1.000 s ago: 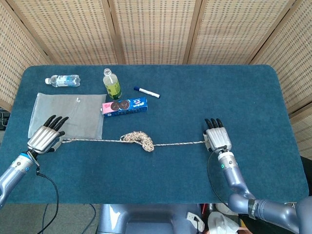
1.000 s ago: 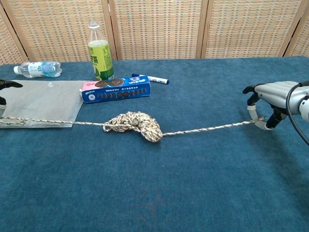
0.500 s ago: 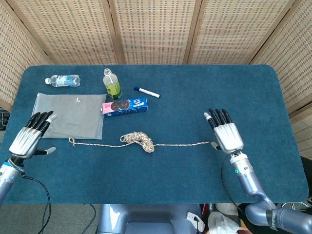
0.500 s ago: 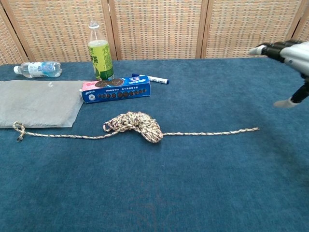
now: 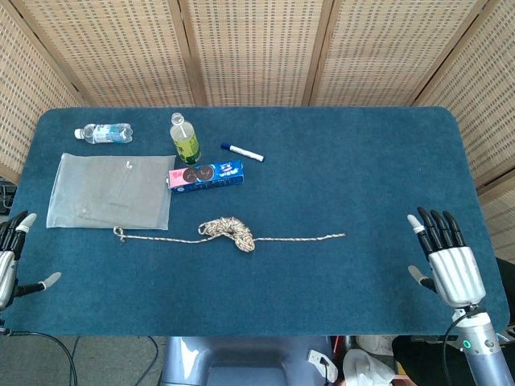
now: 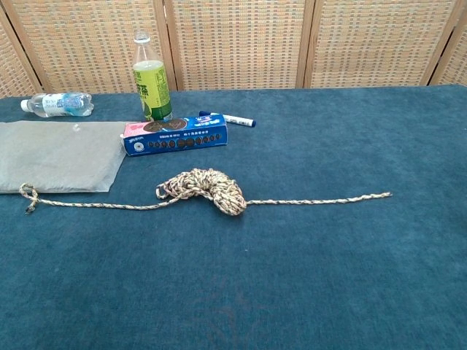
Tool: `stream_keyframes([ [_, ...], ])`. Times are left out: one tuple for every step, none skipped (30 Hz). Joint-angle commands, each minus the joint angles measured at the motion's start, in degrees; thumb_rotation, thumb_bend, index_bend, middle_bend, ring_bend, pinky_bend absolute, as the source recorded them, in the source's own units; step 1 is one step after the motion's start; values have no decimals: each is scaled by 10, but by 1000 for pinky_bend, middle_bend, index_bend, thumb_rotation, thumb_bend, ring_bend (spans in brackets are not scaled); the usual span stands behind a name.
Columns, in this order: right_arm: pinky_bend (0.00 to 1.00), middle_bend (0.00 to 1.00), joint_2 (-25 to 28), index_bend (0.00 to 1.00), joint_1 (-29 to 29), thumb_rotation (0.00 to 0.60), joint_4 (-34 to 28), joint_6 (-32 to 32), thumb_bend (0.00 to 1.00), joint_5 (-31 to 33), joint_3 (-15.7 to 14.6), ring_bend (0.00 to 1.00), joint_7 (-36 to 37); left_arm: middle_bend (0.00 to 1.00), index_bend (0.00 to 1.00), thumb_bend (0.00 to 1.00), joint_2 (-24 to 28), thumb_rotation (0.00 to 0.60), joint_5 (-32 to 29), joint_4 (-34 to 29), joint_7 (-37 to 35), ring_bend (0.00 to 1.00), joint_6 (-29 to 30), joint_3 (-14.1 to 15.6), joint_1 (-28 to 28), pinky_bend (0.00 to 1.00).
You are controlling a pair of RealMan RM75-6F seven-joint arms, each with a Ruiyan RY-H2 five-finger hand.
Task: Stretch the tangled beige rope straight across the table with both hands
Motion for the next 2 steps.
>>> stream_keyframes([
  [0,0,1,0,-14,600,-8,1,0,6,1,0,-5,0,0,0,-14,600,39,18,-6,0,22,5,11,0],
  [0,0,1,0,-16,600,-9,0,0,6,2,0,-5,0,0,0,-16,600,42,21,-6,0,23,5,12,0],
])
